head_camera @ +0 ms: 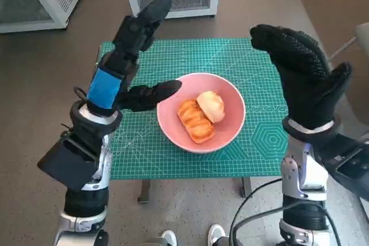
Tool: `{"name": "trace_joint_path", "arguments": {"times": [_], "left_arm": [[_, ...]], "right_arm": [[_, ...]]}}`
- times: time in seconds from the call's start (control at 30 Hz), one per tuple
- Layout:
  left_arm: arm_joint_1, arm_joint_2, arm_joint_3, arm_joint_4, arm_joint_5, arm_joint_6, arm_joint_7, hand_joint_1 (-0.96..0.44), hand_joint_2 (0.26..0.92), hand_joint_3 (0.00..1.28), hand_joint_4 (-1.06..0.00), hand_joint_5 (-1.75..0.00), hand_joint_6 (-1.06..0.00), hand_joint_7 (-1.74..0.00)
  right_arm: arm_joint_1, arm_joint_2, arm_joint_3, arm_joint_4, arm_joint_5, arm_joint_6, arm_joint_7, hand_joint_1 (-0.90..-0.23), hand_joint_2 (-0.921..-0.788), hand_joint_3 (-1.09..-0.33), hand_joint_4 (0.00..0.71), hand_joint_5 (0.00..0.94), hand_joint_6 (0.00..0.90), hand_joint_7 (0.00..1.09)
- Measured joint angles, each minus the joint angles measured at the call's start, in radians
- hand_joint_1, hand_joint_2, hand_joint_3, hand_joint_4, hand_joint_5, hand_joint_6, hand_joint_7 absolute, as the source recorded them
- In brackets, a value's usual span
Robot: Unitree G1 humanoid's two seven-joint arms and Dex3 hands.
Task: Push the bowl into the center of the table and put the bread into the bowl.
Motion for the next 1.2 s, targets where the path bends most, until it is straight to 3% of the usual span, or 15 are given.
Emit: {"name": "trace_joint_path", "arguments": {"times": [0.57,1.2], "left_arm": [[0.019,-0.013,0.012,0.001,-0.142,-0.01,-0.069,-0.62,0.921,0.32,-0.17,-0.01,0.0,-0.49],[0.036,-0.001,0.028,-0.006,-0.167,0.018,-0.099,-0.61,0.921,0.31,-0.19,-0.01,0.0,-0.51]], "right_arm": [[-0.037,-0.003,0.017,0.01,-0.005,-0.025,-0.002,-0.43,-0.921,-0.459,0.373,0.0,0.068,0.7],[-0.042,0.0,0.034,0.017,-0.03,-0.017,-0.019,-0.425,-0.921,-0.476,0.358,0.0,0.042,0.76]]}}
